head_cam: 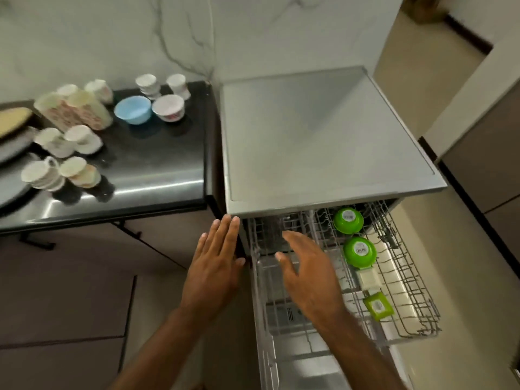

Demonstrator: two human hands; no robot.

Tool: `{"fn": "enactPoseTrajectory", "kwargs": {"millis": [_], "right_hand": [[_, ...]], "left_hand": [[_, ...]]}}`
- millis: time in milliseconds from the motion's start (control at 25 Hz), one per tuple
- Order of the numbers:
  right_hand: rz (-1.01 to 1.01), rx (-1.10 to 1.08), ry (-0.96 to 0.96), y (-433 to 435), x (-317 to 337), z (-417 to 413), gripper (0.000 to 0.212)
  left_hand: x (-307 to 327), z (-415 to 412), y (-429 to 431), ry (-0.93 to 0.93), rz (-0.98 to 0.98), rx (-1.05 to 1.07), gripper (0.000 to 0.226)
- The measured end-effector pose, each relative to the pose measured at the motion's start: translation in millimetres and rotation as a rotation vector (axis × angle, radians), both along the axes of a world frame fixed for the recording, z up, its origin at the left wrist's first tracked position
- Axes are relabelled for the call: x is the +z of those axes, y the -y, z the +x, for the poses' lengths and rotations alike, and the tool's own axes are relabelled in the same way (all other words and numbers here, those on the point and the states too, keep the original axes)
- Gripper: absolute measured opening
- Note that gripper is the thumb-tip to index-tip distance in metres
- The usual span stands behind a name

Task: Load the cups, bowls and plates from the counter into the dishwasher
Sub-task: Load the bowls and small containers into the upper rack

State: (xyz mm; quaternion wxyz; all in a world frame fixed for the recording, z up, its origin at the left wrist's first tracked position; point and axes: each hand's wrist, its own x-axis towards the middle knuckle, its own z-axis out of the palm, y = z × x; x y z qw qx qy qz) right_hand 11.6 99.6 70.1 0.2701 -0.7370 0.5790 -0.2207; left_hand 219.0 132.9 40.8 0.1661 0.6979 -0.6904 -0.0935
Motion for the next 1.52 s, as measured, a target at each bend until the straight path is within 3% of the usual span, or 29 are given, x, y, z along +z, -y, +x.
{"fn": "enactPoseTrajectory", "kwargs": {"millis": [360, 680, 1240, 1520], "right_hand": [[-0.088, 0.083, 0.062, -70.9, 85.1, 184.8, 0.048], [-0.126, 0.115, 0.035, -74.4, 125.8, 254.6, 0.050], [-0.161, 0.224, -0.049, 57.4, 123.2, 298.9, 0.054], [-0.082, 0.228, -0.159, 166.7, 96.0, 338.0, 0.060]], "left_hand": [[95.7, 192.0, -66.9, -0.046, -0.149, 0.084, 0.080], [142.0, 286.5, -92.4, -0.097, -0.183, 0.175, 0.089], [147.4, 323.4, 28.2, -0.074, -0.105, 0.215, 0.088], [125.9, 348.9, 139.9, -0.022, 0.101, 0.157, 0.090]]}}
